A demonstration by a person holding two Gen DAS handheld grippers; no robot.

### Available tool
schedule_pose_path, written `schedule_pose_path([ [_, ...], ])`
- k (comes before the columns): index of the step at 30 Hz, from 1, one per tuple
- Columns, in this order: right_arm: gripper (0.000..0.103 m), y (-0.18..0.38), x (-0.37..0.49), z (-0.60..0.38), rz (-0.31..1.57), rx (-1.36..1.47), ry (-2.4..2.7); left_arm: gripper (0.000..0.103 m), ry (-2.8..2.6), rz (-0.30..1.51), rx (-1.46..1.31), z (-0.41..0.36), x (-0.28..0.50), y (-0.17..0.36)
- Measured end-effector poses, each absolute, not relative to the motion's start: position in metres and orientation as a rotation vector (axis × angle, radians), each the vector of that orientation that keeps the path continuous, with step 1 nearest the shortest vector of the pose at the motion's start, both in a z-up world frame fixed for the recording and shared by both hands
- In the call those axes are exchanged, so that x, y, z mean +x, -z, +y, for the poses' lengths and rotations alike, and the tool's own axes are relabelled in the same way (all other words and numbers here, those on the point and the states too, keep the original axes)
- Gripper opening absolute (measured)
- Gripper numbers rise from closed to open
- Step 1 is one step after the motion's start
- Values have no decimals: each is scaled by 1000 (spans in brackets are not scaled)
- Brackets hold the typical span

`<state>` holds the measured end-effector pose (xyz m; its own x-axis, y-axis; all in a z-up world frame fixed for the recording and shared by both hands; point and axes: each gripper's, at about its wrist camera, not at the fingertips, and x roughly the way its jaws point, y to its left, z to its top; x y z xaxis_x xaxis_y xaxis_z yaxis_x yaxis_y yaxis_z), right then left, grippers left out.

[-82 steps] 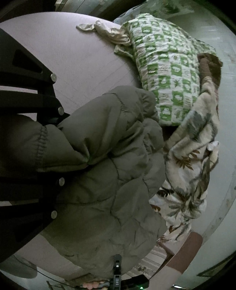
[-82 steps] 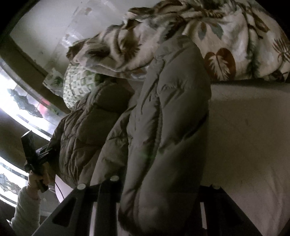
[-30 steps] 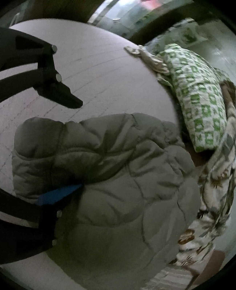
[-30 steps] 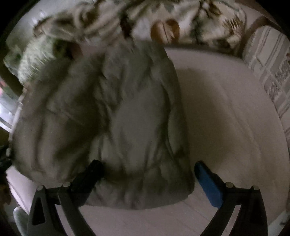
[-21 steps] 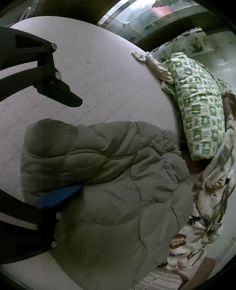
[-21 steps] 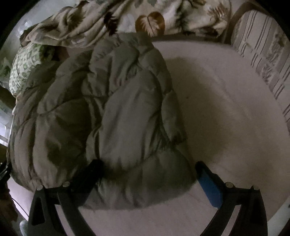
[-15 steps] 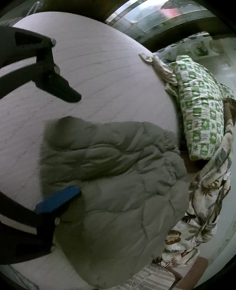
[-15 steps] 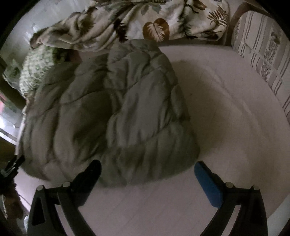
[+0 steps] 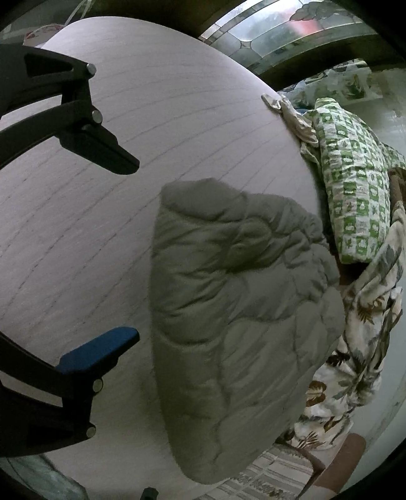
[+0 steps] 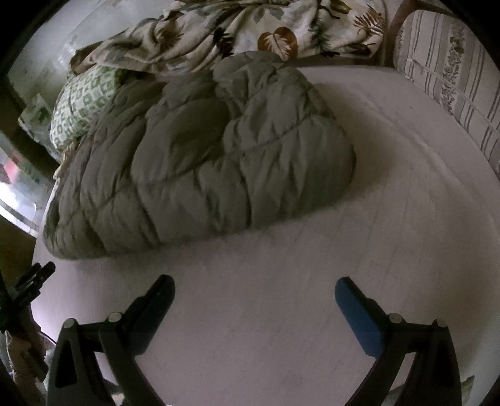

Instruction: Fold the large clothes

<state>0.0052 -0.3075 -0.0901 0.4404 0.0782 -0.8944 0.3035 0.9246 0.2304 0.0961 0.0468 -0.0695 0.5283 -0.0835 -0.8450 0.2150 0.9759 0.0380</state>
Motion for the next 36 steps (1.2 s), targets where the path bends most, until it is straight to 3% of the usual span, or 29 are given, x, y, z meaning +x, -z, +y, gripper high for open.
schedule_pose_path([
  [11,103,91,-25,-270,1070,329,155,98,176,886,144,37,39,43],
  [36,103,11,-85,-223,889,136,96,98,193,809,83,36,-31,-15],
])
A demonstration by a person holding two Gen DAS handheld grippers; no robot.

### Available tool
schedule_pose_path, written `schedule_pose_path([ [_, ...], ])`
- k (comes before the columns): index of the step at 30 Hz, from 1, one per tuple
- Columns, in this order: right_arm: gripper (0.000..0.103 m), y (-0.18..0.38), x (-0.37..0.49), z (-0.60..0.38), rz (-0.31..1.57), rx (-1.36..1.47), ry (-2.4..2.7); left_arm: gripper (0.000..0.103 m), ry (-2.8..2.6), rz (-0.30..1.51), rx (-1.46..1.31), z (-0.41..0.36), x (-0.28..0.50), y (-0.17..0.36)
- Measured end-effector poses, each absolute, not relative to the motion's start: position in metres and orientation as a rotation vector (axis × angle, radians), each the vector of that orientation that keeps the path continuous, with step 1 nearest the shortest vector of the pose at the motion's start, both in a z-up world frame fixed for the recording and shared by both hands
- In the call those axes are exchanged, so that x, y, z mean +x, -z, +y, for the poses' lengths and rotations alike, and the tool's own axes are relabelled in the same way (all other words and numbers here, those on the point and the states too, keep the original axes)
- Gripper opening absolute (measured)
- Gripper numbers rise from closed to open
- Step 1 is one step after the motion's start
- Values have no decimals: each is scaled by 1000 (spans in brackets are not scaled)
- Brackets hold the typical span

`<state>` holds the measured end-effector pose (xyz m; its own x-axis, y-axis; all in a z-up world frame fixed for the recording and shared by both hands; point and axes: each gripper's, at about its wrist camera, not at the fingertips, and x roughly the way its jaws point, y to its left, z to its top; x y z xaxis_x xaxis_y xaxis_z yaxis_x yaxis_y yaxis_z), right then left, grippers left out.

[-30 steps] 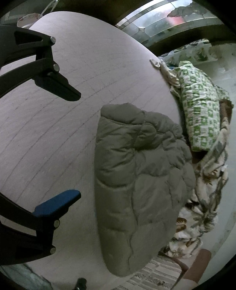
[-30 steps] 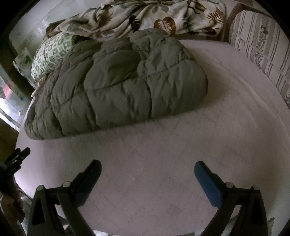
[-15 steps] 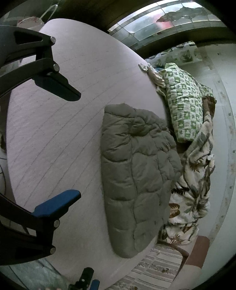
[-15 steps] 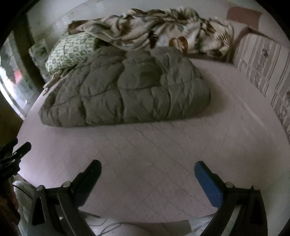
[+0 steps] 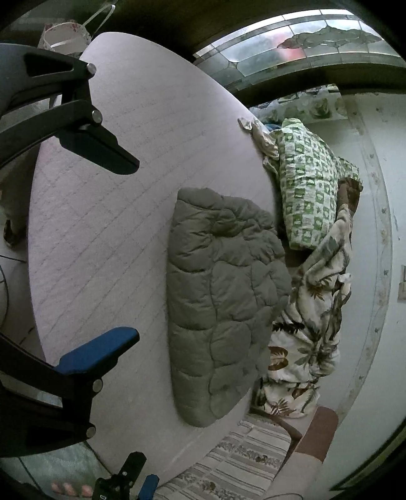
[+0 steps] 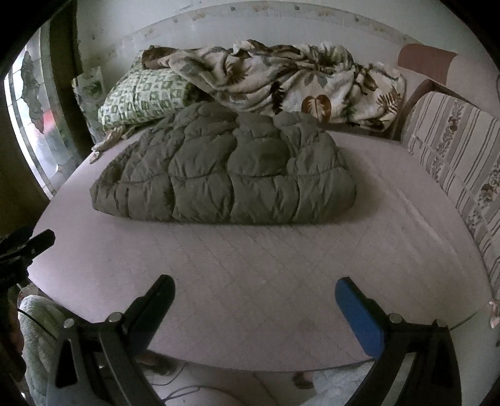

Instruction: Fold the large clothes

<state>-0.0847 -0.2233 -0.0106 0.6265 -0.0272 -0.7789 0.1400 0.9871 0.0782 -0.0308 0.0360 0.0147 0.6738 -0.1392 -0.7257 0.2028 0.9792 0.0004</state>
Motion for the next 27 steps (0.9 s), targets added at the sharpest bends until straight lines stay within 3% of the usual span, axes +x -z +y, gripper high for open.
schedule_pose_path([
  [27,103,-27,-119,-214,807,107,109,98,151,728,151,36,-64,-36],
])
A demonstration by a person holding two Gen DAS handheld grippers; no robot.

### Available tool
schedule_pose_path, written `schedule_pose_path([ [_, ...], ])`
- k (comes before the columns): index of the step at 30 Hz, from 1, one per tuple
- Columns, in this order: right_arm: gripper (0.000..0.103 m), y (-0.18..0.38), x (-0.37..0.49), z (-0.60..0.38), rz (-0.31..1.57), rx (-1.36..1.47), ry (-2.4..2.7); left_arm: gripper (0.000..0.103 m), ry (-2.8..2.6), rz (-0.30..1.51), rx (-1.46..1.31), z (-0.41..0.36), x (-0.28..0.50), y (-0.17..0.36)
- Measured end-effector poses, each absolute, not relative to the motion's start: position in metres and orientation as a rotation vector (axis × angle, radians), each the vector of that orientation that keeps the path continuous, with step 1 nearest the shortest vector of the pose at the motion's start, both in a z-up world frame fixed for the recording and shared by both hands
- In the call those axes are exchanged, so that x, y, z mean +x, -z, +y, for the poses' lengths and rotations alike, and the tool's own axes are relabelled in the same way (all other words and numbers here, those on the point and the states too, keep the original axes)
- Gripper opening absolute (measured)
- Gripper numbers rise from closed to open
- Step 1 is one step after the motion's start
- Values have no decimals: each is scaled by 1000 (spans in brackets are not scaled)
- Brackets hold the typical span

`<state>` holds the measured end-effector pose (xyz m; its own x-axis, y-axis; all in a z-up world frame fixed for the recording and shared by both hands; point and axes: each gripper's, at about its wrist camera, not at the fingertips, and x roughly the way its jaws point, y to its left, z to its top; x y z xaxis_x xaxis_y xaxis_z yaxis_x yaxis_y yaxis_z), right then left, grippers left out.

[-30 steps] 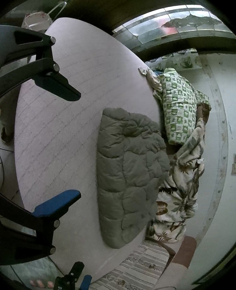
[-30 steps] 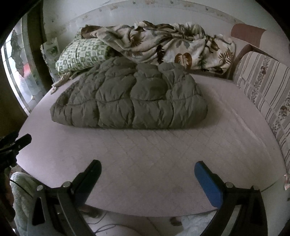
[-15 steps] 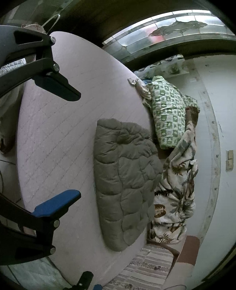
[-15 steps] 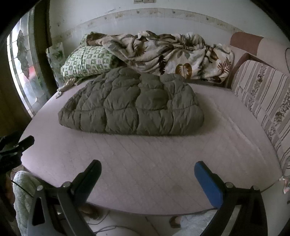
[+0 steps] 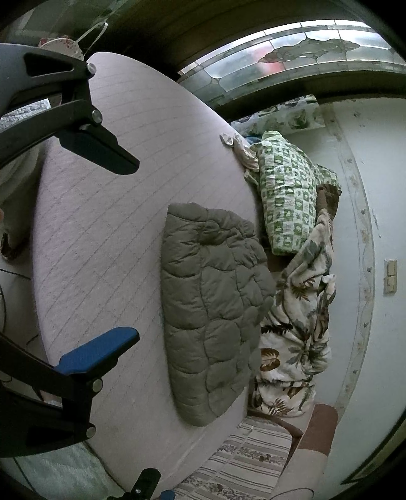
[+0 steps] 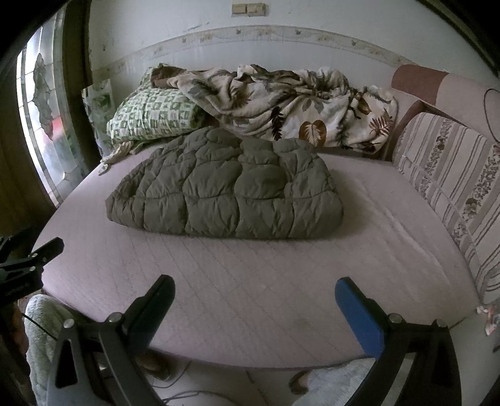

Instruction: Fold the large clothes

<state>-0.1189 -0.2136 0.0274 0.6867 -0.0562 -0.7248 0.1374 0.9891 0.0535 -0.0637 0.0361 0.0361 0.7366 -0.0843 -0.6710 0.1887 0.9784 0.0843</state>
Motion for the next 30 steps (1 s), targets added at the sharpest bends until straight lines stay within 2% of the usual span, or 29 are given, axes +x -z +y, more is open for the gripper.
schedule_pose_path([
  [30,103,-34,-125,-218,804,115,129,98,181,739,194,14,-69,-41],
])
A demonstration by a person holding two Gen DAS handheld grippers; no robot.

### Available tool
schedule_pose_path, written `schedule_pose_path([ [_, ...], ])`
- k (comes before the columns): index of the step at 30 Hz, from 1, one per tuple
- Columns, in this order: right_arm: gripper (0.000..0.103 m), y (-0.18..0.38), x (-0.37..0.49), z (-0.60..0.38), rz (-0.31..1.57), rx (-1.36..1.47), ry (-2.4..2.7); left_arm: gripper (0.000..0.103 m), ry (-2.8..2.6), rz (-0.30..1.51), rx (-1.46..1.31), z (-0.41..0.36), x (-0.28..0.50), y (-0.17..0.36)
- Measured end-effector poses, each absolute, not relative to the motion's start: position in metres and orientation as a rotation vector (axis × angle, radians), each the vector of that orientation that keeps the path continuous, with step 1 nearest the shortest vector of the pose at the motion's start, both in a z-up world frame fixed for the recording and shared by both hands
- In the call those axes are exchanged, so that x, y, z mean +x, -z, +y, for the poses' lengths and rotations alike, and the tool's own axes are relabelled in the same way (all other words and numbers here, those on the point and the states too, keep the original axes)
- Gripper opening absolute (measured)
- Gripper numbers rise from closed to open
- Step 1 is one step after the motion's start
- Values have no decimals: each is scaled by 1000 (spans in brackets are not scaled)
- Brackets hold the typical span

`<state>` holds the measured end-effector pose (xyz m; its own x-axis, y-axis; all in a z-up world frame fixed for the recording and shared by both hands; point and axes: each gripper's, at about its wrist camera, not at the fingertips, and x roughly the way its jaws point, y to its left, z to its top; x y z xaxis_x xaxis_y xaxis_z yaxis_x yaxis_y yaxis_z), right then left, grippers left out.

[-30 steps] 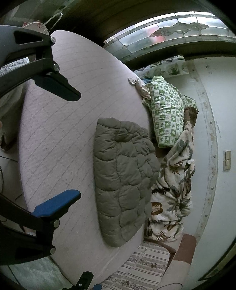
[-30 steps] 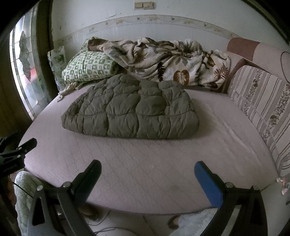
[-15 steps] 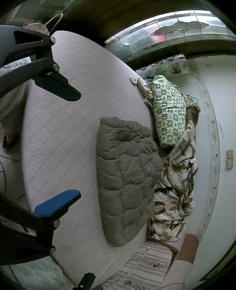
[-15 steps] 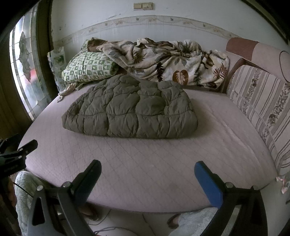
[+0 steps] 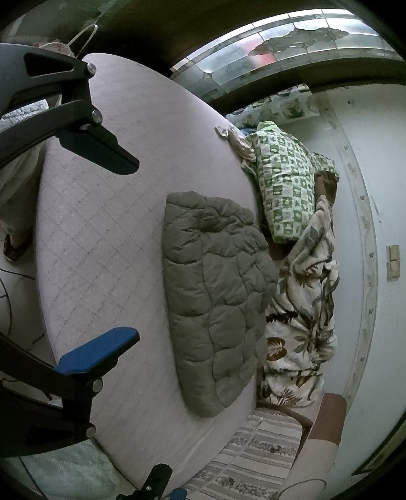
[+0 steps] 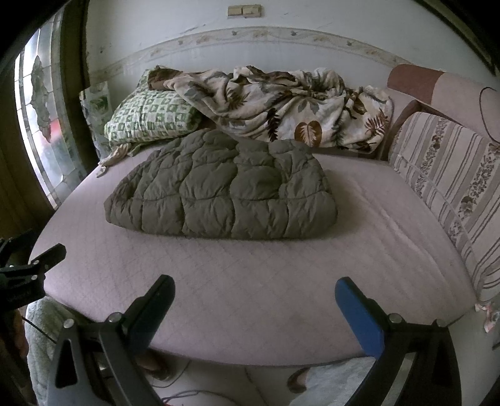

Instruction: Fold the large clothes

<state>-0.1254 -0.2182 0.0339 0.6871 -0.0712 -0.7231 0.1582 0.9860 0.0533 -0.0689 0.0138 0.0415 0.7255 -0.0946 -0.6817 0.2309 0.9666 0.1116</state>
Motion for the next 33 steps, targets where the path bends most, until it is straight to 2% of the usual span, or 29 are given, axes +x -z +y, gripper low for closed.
schedule_pose_path([
  [33,103,-37,-115,-249,824,127,189,98,263,771,239,-36,-55,-43],
])
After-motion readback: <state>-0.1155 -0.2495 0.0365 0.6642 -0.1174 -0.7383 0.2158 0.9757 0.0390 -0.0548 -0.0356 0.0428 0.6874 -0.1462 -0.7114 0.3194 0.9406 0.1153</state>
